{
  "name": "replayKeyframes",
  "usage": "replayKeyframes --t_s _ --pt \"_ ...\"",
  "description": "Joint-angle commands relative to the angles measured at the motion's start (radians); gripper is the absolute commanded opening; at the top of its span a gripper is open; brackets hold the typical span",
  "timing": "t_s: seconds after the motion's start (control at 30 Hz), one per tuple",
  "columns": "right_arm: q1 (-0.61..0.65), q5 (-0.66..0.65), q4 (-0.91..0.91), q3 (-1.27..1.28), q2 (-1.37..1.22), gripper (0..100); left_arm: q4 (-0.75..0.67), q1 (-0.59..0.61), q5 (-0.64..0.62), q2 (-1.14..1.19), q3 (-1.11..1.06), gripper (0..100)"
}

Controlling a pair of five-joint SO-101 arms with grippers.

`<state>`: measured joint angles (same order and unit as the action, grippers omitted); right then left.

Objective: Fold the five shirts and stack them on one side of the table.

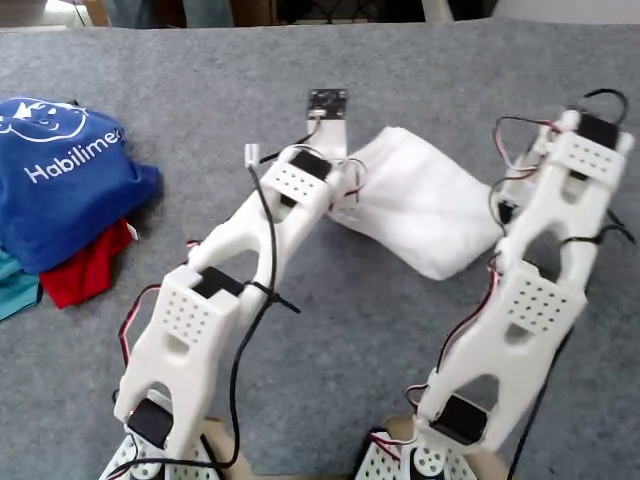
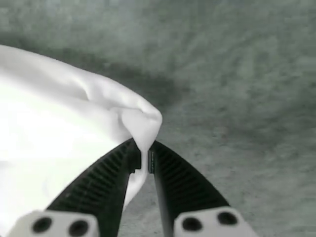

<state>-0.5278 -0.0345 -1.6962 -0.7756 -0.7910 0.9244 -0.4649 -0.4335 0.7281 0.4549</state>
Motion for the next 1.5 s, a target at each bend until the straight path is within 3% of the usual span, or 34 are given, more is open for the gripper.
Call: replayKeyframes --t_s 0.0,0.17,0.67,1.2,1.27,1.37,1.47 --pt "-0.075 -0.023 0.023 0.008 0.073 2.8 -0.005 -0.044 0.008 0.003 0.113 3" --pt "-0.135 -0.035 0.038 0.007 0.064 2.8 -0.002 -0.071 0.008 0.121 0.251 3" --pt "-0.186 -0.035 0.058 0.007 0.067 2.9 0.201 -0.091 0.008 0.47 0.875 3" --pt "-0.212 -0.054 0.066 0.007 0.064 4.1 0.203 -0.124 0.066 0.505 0.915 3" --pt "-0.204 -0.04 0.055 0.007 0.068 10.3 0.227 -0.119 0.058 0.505 0.915 7" --pt "-0.204 0.032 0.009 -0.021 0.073 26.7 0.419 -0.091 0.049 0.459 0.946 22" --pt "-0.204 0.055 -0.023 -0.071 0.074 41.4 0.562 -0.05 0.051 0.416 1.0 24"
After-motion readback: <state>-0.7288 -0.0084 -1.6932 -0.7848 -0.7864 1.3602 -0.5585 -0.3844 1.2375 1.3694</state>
